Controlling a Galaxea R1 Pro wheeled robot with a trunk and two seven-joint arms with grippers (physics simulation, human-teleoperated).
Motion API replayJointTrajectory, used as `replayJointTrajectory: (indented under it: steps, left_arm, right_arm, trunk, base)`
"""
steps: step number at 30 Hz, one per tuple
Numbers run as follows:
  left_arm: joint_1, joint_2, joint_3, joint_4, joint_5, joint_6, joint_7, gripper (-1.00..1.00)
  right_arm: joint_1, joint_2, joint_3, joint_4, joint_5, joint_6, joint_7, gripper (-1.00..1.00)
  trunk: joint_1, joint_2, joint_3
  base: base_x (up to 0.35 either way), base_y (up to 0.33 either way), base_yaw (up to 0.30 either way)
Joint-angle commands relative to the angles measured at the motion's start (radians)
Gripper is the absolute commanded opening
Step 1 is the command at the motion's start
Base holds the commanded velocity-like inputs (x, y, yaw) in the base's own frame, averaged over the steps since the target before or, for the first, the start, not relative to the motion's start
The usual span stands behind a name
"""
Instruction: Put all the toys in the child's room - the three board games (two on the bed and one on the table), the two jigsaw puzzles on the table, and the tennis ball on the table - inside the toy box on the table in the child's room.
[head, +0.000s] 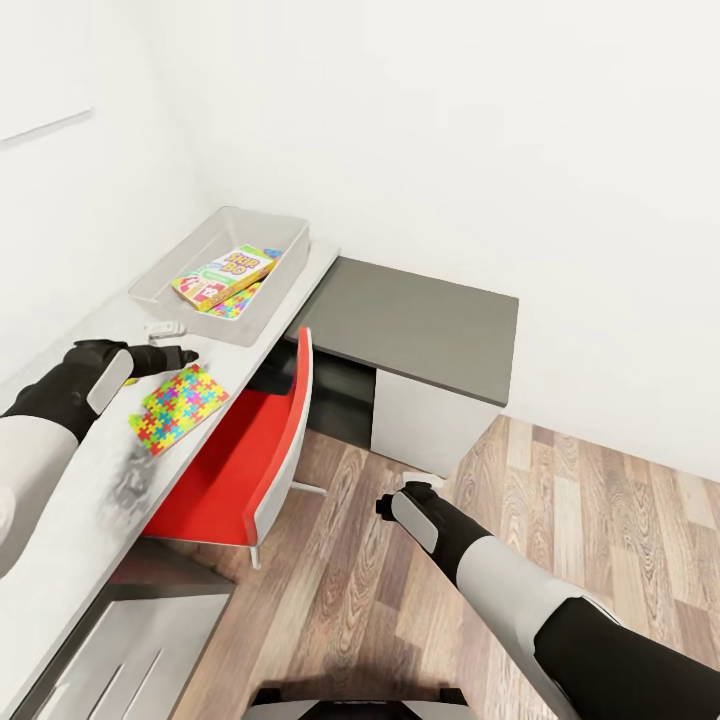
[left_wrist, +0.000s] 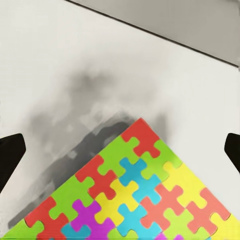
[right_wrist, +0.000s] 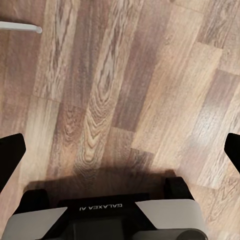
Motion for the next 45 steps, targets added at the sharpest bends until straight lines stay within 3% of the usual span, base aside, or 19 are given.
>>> replayJointTrajectory:
  steps: [1,16,29,36,45]
  left_arm:
    - [-0.001,0.002,-0.005,0.002,-0.002,0.003,-0.002,1.0]
    - [0.0,-0.001,-0.001,0.065,-0.002,-0.071,-0.002,1.0]
    - [0.001,-0.006,-0.001,0.076,-0.002,-0.1,-0.002,1.0]
    - [0.003,-0.028,-0.001,0.08,0.004,-0.136,-0.003,1.0]
    - [0.004,-0.036,-0.001,0.082,0.005,-0.141,-0.003,1.0]
  right_arm:
    - [-0.001,0.0,0.006,0.0,-0.005,0.004,-0.007,1.0]
    - [0.007,0.0,0.007,-0.001,-0.002,0.002,-0.007,1.0]
    - [0.019,0.0,0.007,-0.002,0.065,0.003,-0.005,1.0]
    - [0.02,0.0,0.007,-0.002,0.071,0.002,-0.005,1.0]
    - [0.02,0.0,0.007,-0.002,0.071,0.002,-0.005,1.0]
  trunk:
    - [0.0,-0.002,-0.001]
    - [0.0,-0.002,-0.001]
    - [0.0,-0.002,-0.001]
    - [0.0,-0.002,-0.001]
    - [0.0,-0.002,-0.001]
  base:
    - [0.0,0.0,0.0]
    - [0.0,0.0,0.0]
    - [0.0,0.0,0.0]
    - [0.0,0.0,0.0]
    - [0.0,0.0,0.0]
